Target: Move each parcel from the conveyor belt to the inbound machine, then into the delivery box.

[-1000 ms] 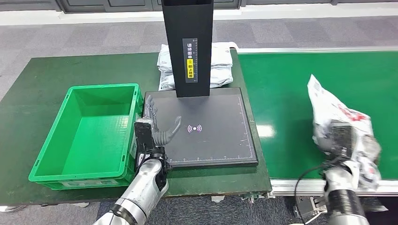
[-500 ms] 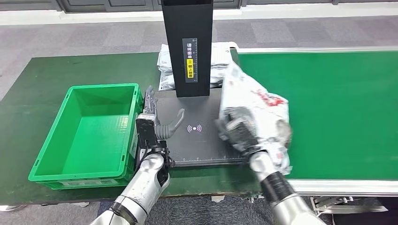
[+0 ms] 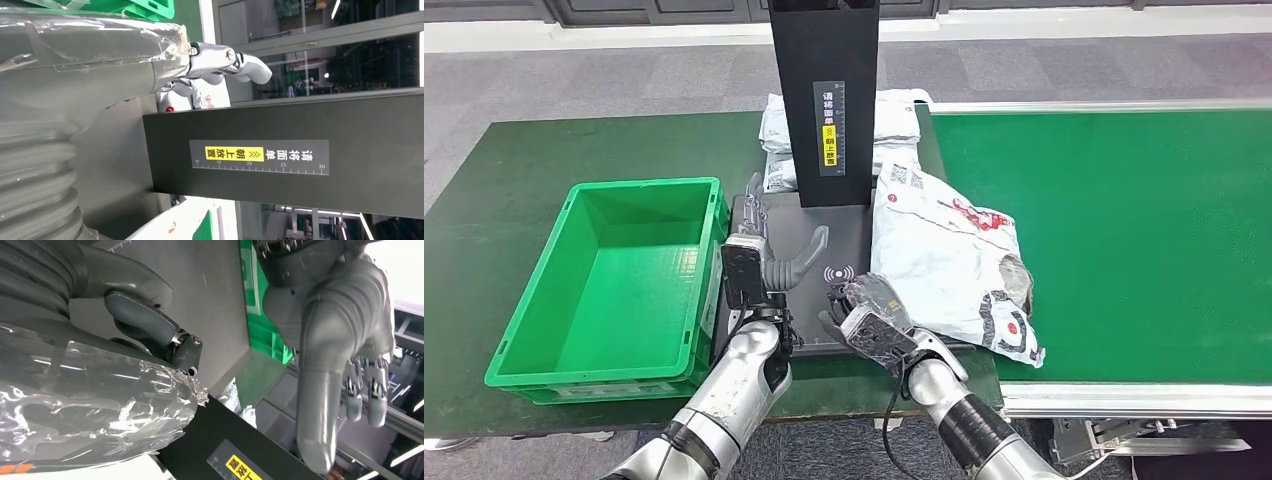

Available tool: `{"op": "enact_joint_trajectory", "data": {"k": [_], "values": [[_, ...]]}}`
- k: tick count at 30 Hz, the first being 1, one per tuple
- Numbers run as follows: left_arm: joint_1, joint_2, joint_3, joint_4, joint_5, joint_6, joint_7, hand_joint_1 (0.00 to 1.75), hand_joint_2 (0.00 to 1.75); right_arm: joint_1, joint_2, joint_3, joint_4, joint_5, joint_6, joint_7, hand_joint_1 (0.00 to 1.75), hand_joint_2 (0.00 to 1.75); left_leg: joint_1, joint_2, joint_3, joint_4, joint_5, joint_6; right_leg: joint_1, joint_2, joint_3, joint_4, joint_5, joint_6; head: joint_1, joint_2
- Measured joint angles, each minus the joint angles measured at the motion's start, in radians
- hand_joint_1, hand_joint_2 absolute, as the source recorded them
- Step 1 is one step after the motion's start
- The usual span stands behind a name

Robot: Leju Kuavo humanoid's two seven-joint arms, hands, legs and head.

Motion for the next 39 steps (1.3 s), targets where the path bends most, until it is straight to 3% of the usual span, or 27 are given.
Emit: {"op": "enact_joint_trajectory", "data": {"k": [13, 17, 23, 27, 39], "values": [[-0.003, 0.003, 0.000, 0.013, 0.029, -0.034, 0.000, 0.00, 1.75, 0.009, 0.000, 0.010, -0.001, -0.014, -0.058, -0.044, 1.75, 1.75, 0.000, 0.000, 0.000, 0.000, 0.000, 0.000, 0.000, 0.000, 0.000, 0.000, 0.000, 0.000, 0.000, 0.000], [-0.003, 0.004, 0.000, 0.013, 0.030, -0.036, 0.000, 0.00, 1.75, 0.009, 0.000, 0.010, -0.001, -0.013, -0.067, -0.045, 0.01, 1.75, 0.000, 0.000, 0.000, 0.000, 0.000, 0.000, 0.000, 0.000, 0.000, 0.000, 0.000, 0.000, 0.000, 0.000], [-0.003, 0.006, 0.000, 0.015, 0.066, -0.121, 0.000, 0.00, 1.75, 0.019, -0.007, 0.002, -0.046, -0.018, -0.282, -0.049, 0.00, 1.75, 0.000, 0.000, 0.000, 0.000, 0.000, 0.000, 0.000, 0.000, 0.000, 0.000, 0.000, 0.000, 0.000, 0.000], [-0.003, 0.004, 0.002, 0.032, 0.099, -0.174, 0.000, 0.00, 1.75, 0.015, -0.023, -0.052, -0.090, -0.094, -0.389, -0.085, 0.00, 1.75, 0.000, 0.000, 0.000, 0.000, 0.000, 0.000, 0.000, 0.000, 0.000, 0.000, 0.000, 0.000, 0.000, 0.000], [-0.018, -0.006, -0.024, 0.129, 0.202, -0.226, 0.000, 0.00, 1.75, 0.040, -0.076, -0.265, -0.107, -0.324, -0.449, -0.147, 0.00, 1.75, -0.001, 0.000, 0.000, 0.000, 0.000, 0.000, -0.001, 0.000, 0.000, 0.000, 0.000, 0.000, 0.000, 0.000]]}}
